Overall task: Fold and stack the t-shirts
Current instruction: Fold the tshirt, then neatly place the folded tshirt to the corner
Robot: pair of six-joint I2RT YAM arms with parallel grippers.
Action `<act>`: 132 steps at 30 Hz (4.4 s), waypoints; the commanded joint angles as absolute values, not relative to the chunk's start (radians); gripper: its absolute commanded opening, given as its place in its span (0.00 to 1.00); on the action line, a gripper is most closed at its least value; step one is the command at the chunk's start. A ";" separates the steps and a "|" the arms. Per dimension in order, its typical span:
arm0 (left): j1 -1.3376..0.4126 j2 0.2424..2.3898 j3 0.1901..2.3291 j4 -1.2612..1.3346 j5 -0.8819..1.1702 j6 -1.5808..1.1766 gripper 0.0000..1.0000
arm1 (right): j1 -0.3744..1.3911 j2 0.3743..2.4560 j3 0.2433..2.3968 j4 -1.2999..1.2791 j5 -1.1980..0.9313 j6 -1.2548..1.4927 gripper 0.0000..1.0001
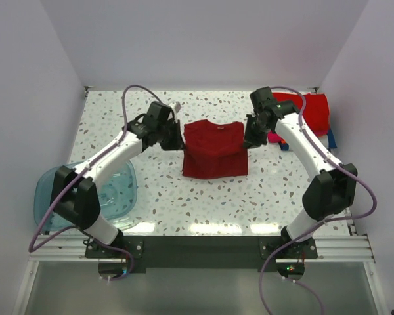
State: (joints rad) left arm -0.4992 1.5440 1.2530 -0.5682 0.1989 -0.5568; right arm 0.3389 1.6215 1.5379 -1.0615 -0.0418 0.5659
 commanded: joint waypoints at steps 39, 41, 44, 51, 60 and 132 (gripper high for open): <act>-0.305 2.260 2.080 -0.654 0.253 -0.492 0.66 | 0.140 2.361 2.349 -0.942 -0.267 0.520 0.66; -0.307 2.231 2.043 -0.637 0.232 -0.494 0.80 | 0.138 2.306 2.278 -0.884 -0.284 0.522 0.82; -0.305 2.175 1.971 -0.609 0.203 -0.494 1.00 | 0.137 2.229 2.188 -0.831 -0.304 0.505 0.93; -0.307 2.099 1.813 -0.549 0.235 -0.489 1.00 | 0.137 2.132 2.054 -0.828 -0.334 0.434 0.95; -0.318 2.042 1.691 -0.445 0.287 -0.499 1.00 | 0.137 2.043 1.856 -0.762 -0.362 0.394 0.95; -0.479 2.256 1.667 -0.394 0.215 -0.571 0.04 | 0.299 2.230 1.566 -0.529 -0.370 0.502 0.53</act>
